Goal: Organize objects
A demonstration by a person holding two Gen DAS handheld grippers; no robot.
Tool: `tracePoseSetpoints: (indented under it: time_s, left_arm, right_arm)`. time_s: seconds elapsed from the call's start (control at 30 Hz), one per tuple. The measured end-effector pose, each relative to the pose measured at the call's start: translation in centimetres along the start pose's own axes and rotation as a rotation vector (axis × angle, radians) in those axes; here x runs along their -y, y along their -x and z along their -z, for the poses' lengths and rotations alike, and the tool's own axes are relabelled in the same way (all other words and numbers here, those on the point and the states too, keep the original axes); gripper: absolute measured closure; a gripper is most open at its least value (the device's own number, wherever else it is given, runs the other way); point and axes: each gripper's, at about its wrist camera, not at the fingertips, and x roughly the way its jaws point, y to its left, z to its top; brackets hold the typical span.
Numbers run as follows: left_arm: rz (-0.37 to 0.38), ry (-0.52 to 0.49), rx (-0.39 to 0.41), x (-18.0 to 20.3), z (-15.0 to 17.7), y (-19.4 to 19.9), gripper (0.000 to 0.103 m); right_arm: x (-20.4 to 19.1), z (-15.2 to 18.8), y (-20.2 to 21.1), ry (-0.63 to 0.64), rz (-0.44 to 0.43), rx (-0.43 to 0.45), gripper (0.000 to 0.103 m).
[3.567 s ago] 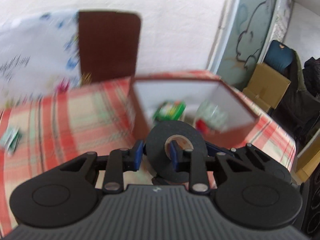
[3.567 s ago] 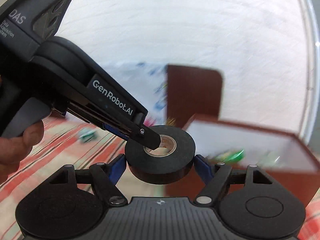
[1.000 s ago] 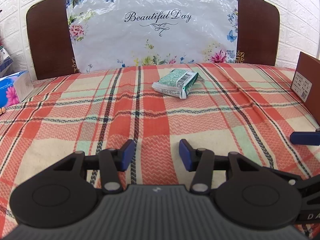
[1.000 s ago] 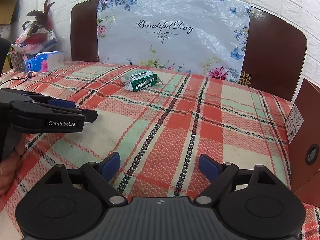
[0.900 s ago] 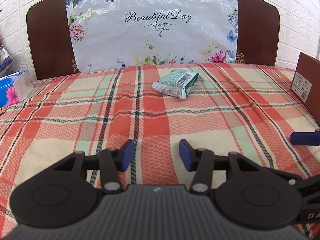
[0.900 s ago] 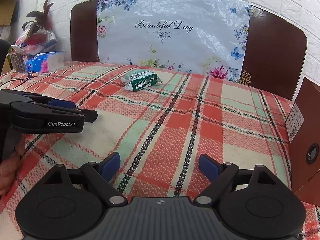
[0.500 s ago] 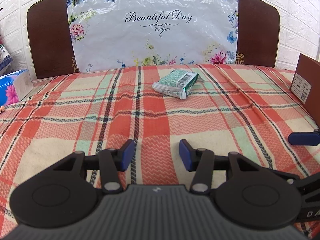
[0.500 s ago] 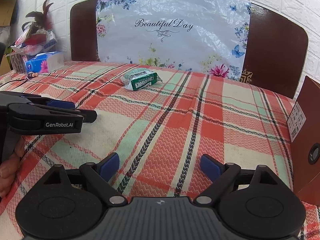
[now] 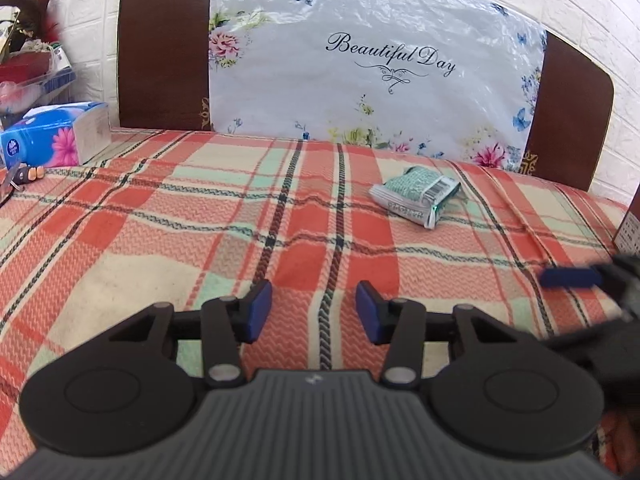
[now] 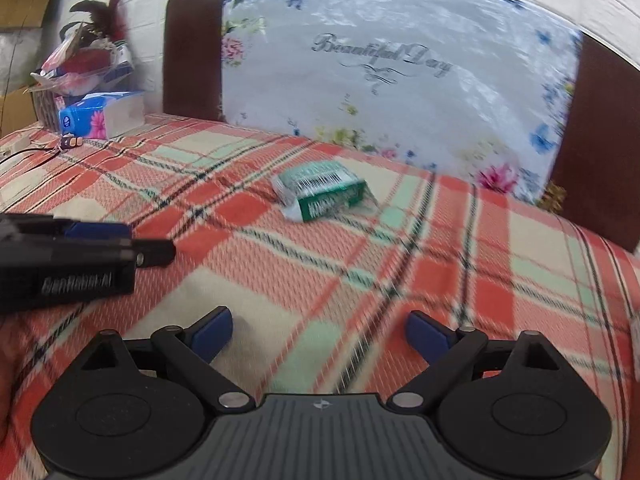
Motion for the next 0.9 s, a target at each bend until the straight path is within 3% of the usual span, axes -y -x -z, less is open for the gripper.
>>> tracePoseSetpoints:
  time_s: [0.17, 0.33, 0.53, 0.67, 0.73, 0.9]
  left_arm:
    - [-0.020, 0.136, 0.019, -2.0, -0.1, 0.1, 0.057]
    - [-0.029, 0.305, 0.060, -4.6, -0.2, 0.0, 0.057]
    - [-0.026, 0.290, 0.065, -4.2, -0.3, -0.1, 0.052]
    - [-0.031, 0.273, 0.067, -4.0, -0.3, 0.0, 0.049]
    - [-0.033, 0.268, 0.066, -3.9, -0.2, 0.0, 0.048]
    - [-0.036, 0.251, 0.063, -3.7, -0.2, -0.1, 0.045]
  right_arm:
    - [-1.0, -2.6, -2.9, 0.139, -0.005, 0.045, 0.011]
    - [-0.5, -5.0, -5.4, 0.124, -0.015, 0.064, 0.013]
    - [0.4, -7.3, -8.6, 0.065, -0.012, 0.061, 0.014]
    - [1.7, -7.5, -9.1, -0.002, -0.094, 0.041, 0.046]
    - [1.5, -7.1, -8.5, 0.006, -0.096, 0.044, 0.055]
    - [1.6, -5.1, -5.9, -0.008, -0.079, 0.044, 0.056]
